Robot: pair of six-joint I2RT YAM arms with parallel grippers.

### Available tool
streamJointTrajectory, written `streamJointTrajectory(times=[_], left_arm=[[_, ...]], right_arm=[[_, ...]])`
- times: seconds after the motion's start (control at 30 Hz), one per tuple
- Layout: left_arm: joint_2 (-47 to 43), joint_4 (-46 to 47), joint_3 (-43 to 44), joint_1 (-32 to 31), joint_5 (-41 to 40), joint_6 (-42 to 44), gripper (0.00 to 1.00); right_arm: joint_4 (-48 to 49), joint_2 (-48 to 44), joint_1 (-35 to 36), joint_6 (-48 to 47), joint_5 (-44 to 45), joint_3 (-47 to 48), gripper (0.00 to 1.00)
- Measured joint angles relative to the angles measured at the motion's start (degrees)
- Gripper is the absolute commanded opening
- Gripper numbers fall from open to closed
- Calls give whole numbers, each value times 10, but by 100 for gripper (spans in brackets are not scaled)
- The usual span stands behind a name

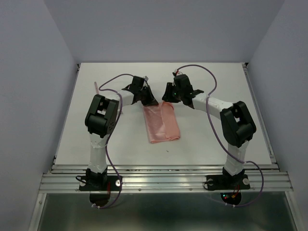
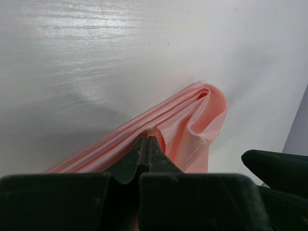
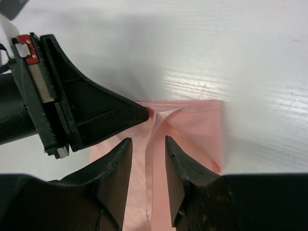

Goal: Fold the napkin into a case and place the utensils inside
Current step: Smooth out the 2/3-rectangle-folded napkin at the center of the board.

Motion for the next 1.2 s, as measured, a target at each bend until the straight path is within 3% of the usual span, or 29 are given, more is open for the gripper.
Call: streamJointTrajectory(times=[0.17, 0.23, 0.7, 1.07, 1.1, 1.13, 1.2], left_arm=[[0, -2, 0, 0, 0, 2, 0], [0, -2, -1, 0, 0, 3, 0], [0, -7, -3, 0, 17, 21, 0], [0, -8, -3, 0, 26, 28, 0], [0, -8, -3, 0, 26, 29, 3], [0, -9, -3, 0, 24, 30, 17], [-1, -9, -3, 0, 19, 31, 31]], right_arm=[[-19, 3, -9, 3, 15, 0, 10], [-28, 9, -15, 7, 22, 5, 7], [-61, 99, -26, 7, 10, 77, 4], [-68, 110, -25, 27, 12, 84, 4], [-71, 112, -24, 31, 16, 85, 4], [-73, 114, -24, 33, 19, 86, 4], [-75, 122, -24, 38, 24, 89, 4]])
